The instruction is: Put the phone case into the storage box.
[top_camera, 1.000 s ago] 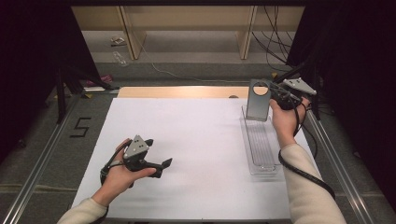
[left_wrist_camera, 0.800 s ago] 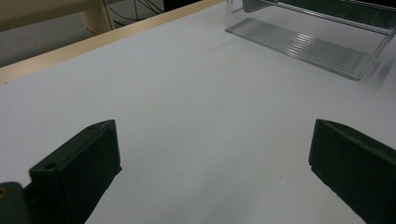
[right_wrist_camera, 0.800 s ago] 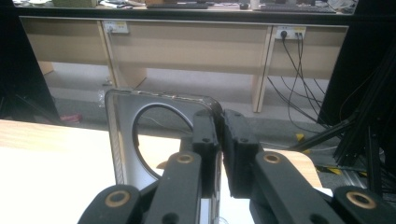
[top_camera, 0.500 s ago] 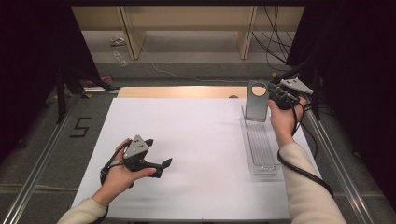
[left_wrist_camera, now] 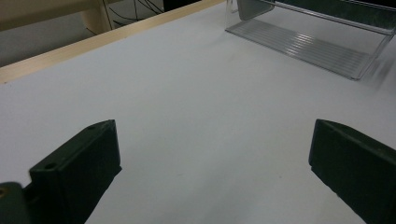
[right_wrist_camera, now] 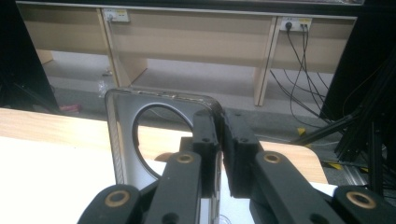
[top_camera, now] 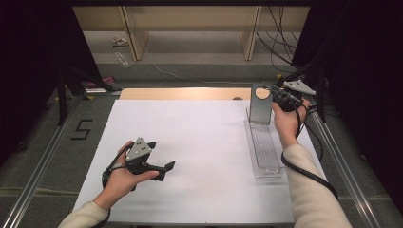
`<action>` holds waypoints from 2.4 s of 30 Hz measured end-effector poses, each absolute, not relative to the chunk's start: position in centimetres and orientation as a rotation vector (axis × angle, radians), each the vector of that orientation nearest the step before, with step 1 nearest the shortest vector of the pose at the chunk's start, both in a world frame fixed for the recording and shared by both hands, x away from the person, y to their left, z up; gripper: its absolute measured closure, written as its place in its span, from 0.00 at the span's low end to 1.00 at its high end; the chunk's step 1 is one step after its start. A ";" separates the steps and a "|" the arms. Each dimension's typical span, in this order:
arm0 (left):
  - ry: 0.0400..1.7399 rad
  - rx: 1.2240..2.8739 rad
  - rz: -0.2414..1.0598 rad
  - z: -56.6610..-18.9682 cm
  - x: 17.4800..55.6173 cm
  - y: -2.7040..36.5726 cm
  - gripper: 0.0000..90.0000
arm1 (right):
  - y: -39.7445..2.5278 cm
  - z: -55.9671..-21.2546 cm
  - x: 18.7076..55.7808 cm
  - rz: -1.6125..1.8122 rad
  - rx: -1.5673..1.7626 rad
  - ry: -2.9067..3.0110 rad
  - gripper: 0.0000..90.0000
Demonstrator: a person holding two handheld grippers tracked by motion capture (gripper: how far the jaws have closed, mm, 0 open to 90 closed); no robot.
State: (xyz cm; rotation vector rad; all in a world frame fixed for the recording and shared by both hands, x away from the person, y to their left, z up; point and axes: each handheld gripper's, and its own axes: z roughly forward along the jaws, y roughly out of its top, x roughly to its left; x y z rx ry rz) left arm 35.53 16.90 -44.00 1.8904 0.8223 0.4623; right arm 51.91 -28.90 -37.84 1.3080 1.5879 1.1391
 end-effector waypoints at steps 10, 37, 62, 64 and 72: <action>0.823 1.891 0.461 -44.0 35.5 16.9 0.02 | -28.8 -38.3 52.3 1.131 1.316 1.597 0.94; 0.822 1.891 0.460 -44.0 35.6 16.9 0.02 | -28.6 -38.9 52.9 1.109 1.330 1.614 0.94; 0.820 1.891 0.459 -44.0 35.6 16.9 0.02 | -28.8 -39.7 53.6 1.094 1.336 1.619 0.94; 0.819 1.891 0.460 -44.0 35.6 16.9 0.02 | -28.8 -39.8 53.7 1.090 1.343 1.617 0.94; 0.819 1.892 0.459 -44.1 35.6 16.9 0.02 | -28.9 -40.2 53.9 1.078 1.357 1.621 0.94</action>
